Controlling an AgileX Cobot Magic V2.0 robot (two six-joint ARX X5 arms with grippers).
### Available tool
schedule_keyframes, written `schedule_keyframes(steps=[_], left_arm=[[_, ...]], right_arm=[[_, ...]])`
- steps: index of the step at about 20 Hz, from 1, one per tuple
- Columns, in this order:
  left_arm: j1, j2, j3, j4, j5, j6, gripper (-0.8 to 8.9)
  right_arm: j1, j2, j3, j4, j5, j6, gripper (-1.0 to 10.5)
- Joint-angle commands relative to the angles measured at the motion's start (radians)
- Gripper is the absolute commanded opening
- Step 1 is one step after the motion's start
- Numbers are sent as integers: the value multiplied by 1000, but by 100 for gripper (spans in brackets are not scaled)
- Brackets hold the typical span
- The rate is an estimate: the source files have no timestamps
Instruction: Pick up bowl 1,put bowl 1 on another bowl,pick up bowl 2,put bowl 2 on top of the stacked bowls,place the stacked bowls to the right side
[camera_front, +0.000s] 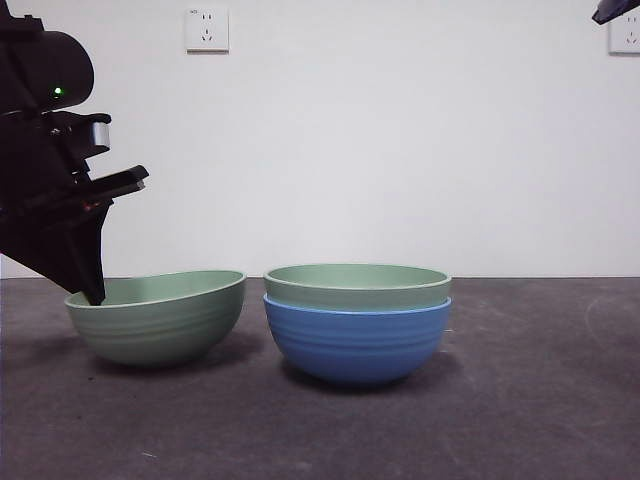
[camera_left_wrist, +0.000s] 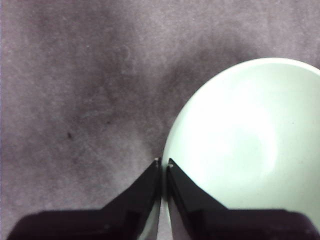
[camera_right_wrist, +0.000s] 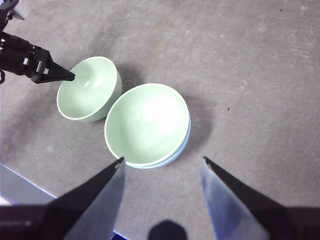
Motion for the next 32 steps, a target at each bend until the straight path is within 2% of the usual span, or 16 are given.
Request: schedule_keyframes(steps=[1, 7, 11, 14, 16, 19, 26, 32], left_arm=[[-5, 3, 10, -2, 3, -8, -8], [-43, -101, 138, -112, 35, -3, -8], [-141, -130, 250, -199, 34, -3, -8], [-242, -128, 265, -178, 15, -7, -8], [-303, -109, 265, -155, -48, -26, -8], [-356, -56, 265, -124, -59, -41, -8], [-395, 114, 265, -61, -82, -97, -8], [-427, 145, 265, -43, -77, -101, 1]], right_arm=[[2, -1, 2, 5, 5, -5, 252], [2, 0, 2, 5, 5, -5, 252], [2, 0, 2, 5, 5, -5, 252], [2, 0, 2, 5, 5, -5, 252], [2, 0, 2, 4, 5, -5, 252], [2, 0, 2, -4, 3, -5, 252], [2, 0, 2, -51, 3, -9, 252], [2, 0, 2, -51, 3, -9, 252]])
